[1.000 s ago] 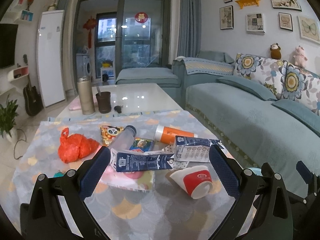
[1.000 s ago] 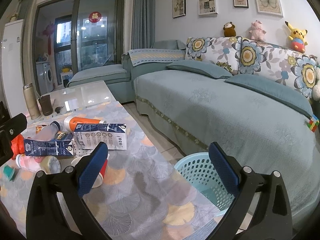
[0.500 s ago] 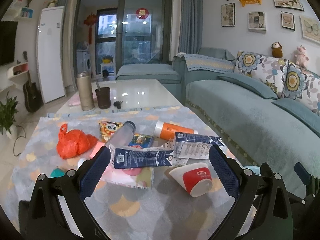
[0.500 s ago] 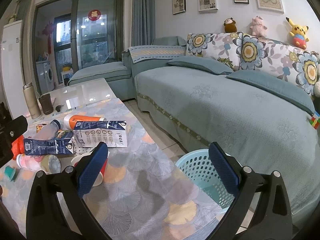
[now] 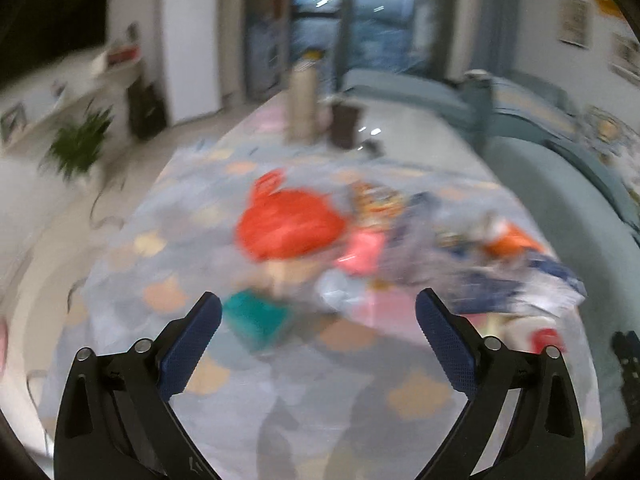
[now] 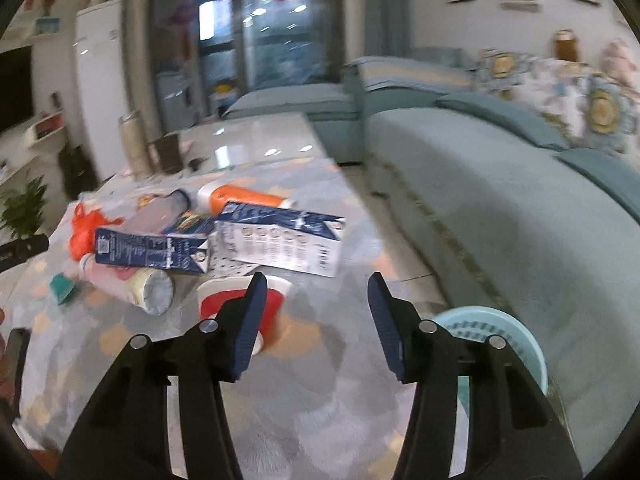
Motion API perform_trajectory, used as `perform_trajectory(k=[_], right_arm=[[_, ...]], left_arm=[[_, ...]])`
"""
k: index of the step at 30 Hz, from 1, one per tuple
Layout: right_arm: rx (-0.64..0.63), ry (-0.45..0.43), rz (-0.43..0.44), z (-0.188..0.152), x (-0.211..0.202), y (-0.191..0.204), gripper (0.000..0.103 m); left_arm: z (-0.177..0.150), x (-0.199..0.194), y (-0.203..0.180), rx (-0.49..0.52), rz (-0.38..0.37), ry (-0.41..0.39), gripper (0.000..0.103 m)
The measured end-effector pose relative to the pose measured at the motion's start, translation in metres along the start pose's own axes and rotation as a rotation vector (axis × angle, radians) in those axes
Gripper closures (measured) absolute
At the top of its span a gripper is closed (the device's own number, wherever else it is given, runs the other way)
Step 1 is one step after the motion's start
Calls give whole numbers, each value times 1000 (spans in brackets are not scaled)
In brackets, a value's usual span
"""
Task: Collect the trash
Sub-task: 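Grasp the red-and-white paper cup with the right gripper while the left grasps the green cup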
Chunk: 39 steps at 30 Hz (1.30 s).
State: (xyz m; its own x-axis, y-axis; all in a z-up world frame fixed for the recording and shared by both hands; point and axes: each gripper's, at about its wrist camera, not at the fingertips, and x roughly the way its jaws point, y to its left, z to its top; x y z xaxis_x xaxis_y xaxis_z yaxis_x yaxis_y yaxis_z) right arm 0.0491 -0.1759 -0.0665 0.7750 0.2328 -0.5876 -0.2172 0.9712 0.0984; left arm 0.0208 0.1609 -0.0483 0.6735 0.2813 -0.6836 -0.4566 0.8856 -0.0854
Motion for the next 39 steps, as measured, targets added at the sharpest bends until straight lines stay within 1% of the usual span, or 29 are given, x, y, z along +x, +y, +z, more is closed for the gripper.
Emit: perform_trajectory(k=[1, 3, 6, 9, 11, 13, 14, 16, 19, 20, 22, 23, 24, 25, 28, 30, 31, 32, 34, 35, 36, 39], right_arm=[[-17, 18, 37, 3, 7, 3, 54], [-39, 41, 62, 4, 16, 10, 54], [-59, 80, 102, -1, 30, 26, 53], [-68, 89, 80, -9, 38, 39, 37], [-56, 97, 81, -13, 45, 40, 34], [-29, 113, 91, -14, 50, 37, 33], [-14, 117, 89, -13, 53, 34, 29], [15, 135, 100, -14, 57, 29, 25], [15, 162, 115, -15, 64, 30, 25], [4, 167, 122, -16, 65, 33, 25], [-23, 169, 135, -16, 66, 40, 24], [-34, 168, 139, -16, 65, 42, 23], [-50, 168, 141, -16, 65, 47, 22], [-64, 168, 140, -15, 65, 50, 21], [-98, 195, 118, -18, 73, 59, 21], [-101, 224, 103, -20, 78, 59, 21], [-92, 230, 99, -20, 79, 58, 21], [-86, 231, 97, -20, 80, 57, 21], [-77, 234, 89, -19, 81, 54, 22], [-77, 233, 80, -19, 81, 54, 27], [-80, 237, 86, -20, 82, 55, 39], [-86, 226, 93, -20, 80, 56, 40]], left_arm=[[0, 6, 9, -23, -7, 17, 12], [-3, 20, 33, -97, -46, 58, 13], [-8, 33, 56, -181, -94, 85, 16], [-12, 47, 67, -227, -125, 113, 16], [-15, 54, 67, -238, -140, 121, 19], [-14, 61, 64, -235, -126, 130, 20], [-15, 64, 63, -236, -126, 132, 20], [-14, 71, 62, -239, -118, 145, 22], [-12, 81, 62, -238, -92, 171, 31], [-12, 86, 61, -233, -80, 178, 36], [-10, 88, 58, -196, -46, 168, 43], [-10, 90, 56, -175, -32, 166, 54], [-9, 90, 55, -165, -33, 164, 61], [-9, 90, 55, -159, -39, 159, 62], [-11, 88, 54, -140, -86, 142, 64], [-12, 80, 54, -132, -178, 95, 64], [-13, 76, 53, -120, -200, 75, 64], [-13, 70, 51, -100, -214, 53, 64], [-13, 63, 48, -83, -228, 34, 64], [-13, 57, 46, -79, -242, 21, 64], [-12, 52, 44, -73, -246, 8, 64], [-8, 37, 33, -44, -264, -27, 64]])
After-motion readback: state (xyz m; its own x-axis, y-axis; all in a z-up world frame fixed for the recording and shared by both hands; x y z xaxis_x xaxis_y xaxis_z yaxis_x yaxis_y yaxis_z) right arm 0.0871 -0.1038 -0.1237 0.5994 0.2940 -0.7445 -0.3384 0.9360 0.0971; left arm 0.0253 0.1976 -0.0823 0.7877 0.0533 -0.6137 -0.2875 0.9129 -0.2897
